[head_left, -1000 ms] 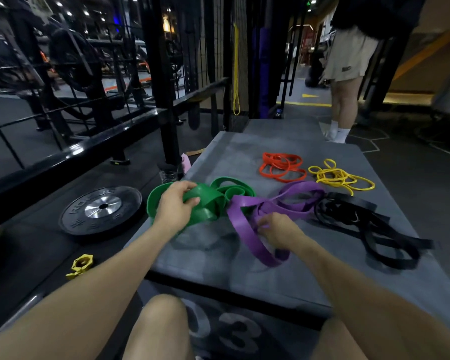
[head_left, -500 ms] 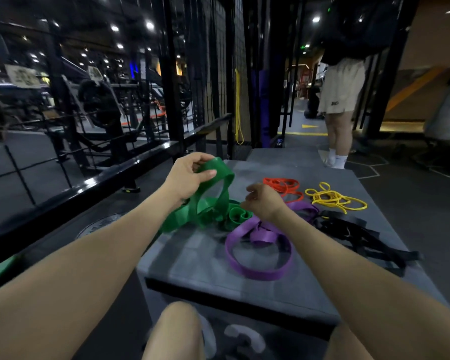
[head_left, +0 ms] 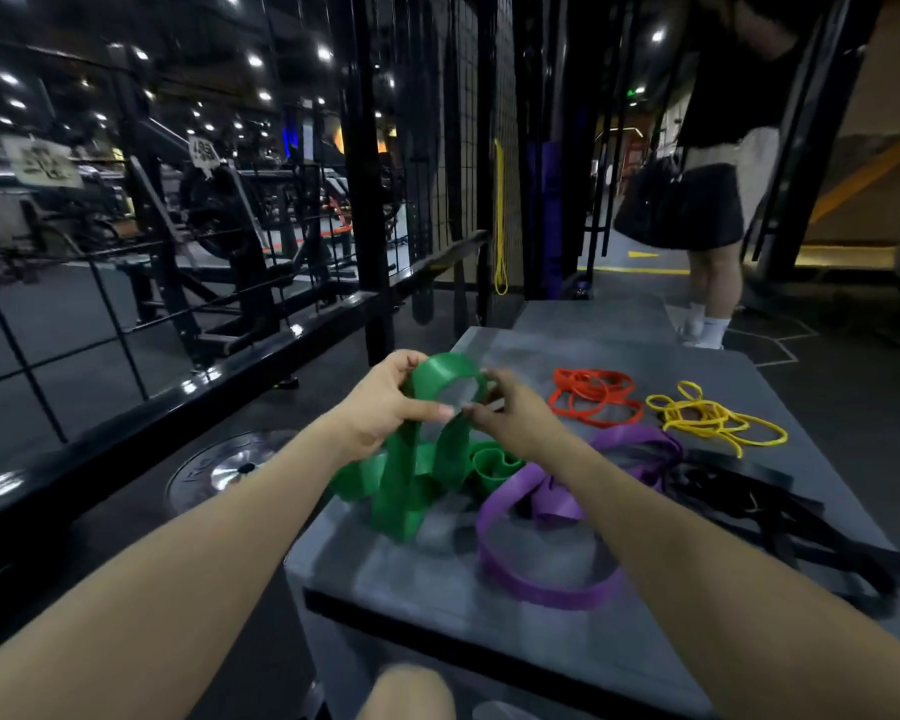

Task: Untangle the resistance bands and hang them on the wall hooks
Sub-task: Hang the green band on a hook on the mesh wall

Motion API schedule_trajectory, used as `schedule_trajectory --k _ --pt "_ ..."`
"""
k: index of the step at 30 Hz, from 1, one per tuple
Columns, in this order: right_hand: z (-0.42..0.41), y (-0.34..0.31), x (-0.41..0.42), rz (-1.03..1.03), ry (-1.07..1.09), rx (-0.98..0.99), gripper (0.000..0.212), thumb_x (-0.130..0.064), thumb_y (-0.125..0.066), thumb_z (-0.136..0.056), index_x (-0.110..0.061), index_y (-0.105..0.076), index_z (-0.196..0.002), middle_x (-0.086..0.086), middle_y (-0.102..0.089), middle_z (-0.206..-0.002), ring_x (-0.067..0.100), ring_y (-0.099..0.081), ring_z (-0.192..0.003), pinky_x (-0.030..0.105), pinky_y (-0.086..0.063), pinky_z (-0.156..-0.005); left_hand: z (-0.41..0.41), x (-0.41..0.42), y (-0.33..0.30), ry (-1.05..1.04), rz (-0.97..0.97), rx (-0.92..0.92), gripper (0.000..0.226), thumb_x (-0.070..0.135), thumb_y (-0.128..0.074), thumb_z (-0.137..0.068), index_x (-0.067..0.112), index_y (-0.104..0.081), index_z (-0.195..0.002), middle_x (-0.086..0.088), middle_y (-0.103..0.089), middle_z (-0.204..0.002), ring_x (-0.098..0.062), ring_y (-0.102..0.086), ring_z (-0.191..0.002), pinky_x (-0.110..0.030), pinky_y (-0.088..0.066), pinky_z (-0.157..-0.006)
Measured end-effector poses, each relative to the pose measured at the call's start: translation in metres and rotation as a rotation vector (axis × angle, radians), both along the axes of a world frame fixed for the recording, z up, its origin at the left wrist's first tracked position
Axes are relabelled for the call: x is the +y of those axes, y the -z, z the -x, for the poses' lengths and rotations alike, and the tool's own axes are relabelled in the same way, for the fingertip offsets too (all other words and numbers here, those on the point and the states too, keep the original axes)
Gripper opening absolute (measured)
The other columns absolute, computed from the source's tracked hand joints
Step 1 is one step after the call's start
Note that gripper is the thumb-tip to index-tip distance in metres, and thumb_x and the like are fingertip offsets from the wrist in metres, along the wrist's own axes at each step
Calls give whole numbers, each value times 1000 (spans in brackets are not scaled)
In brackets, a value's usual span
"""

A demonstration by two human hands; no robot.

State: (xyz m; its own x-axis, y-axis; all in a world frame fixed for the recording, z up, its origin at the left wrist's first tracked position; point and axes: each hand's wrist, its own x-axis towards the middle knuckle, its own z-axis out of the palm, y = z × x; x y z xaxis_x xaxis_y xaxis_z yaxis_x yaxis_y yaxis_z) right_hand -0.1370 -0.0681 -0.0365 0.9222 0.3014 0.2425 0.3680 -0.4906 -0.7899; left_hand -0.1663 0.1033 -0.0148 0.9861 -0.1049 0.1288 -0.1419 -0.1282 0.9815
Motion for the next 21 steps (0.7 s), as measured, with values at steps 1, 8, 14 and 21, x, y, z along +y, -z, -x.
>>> schedule_trajectory --k 1,8,14,21 --pt "-5 0 -4 28 40 -42 36 -20 -59 -90 -8 -48 -122 3 -55 -97 21 -57 -88 25 -43 -68 -6 2 9 -16 -59 24 42 -14 -70 -69 16 -52 -93 -4 -63 -96 -17 -64 -80 -26 -56 -66" --pt "-44 16 -22 218 195 -14 32 -27 -51 -90 2 -53 -77 16 -55 -71 26 -52 -68 40 -46 -68 -52 4 53 -143 -262 111 39 6 -76 -74 7 -62 -110 -12 -67 -108 -23 -63 -97 -41 -48 -98" --pt "-82 68 -24 178 49 124 39 -31 -54 -93 5 -67 -91 25 -68 -94 33 -65 -87 41 -48 -78 -82 22 86 -429 -355 143 13 16 -65 -85 13 -63 -97 -9 -64 -94 -21 -57 -88 -33 -47 -80" --pt "-116 107 -20 530 132 64 23 -21 -64 -84 -1 -69 -95 19 -70 -99 33 -64 -98 34 -49 -81 -104 31 110 -419 -435 233 35 44 -66 -81 12 -60 -90 0 -54 -73 -20 -51 -73 -31 -38 -62"
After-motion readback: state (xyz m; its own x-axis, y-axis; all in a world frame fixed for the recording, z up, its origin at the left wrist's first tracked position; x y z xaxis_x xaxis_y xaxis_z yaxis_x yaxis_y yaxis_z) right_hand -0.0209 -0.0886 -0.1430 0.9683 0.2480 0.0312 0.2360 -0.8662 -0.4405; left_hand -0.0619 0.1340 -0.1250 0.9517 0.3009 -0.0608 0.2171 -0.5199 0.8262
